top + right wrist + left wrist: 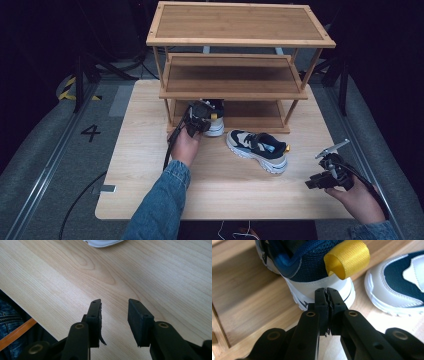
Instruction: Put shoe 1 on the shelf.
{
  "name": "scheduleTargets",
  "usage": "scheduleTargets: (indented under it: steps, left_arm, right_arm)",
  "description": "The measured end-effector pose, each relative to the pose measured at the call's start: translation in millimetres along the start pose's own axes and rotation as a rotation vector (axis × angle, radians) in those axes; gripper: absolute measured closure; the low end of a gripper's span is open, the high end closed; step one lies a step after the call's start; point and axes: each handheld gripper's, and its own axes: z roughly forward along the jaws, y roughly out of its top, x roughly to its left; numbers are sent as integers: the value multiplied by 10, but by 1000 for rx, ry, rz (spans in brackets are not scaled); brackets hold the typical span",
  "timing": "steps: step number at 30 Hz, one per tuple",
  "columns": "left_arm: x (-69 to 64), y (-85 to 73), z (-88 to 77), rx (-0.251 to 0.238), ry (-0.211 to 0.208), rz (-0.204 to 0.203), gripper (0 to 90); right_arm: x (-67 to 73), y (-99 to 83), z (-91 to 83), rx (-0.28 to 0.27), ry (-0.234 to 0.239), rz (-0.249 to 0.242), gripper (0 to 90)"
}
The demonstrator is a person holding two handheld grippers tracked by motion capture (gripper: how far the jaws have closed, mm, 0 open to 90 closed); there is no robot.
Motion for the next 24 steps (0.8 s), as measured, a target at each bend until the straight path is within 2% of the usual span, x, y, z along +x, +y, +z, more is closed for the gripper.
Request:
scheduleTargets:
  steps: [4, 9, 12, 14, 15, 17, 19, 21, 24]
  left_arm:
    - [1, -16, 26, -29, 13, 9, 874]
    - [-2, -21, 36, -44, 5, 1, 868]
    - [-17, -15, 23, -39, -18, -43, 827]
    - [-27, -35, -5, -54, -63, -128, 830]
    - [-27, -35, -5, -54, -63, -128, 834]
    - [-79, -98, -5, -84, -77, -153, 837]
    - [-120, -114, 17, -90, -63, -154, 837]
    - [-164, -118, 63, -90, -50, -156, 837]
    - [-181, -105, 131, -81, -60, -162, 838]
  right_arm:
    - [6, 7, 6, 0, 2, -4, 641]
    - [-2, 9, 15, 2, 2, -1, 641]
    - [2, 17, 22, 3, 7, -2, 640]
    - [-3, 25, 17, 2, 6, -10, 640]
    - [-3, 25, 17, 2, 6, -10, 640]
    - [0, 55, 9, -1, 7, -9, 640]
    - [-2, 67, 15, -5, 7, -19, 640]
    - [15, 94, 32, 1, 11, -24, 640]
    - [27, 117, 46, 4, 14, -36, 640]
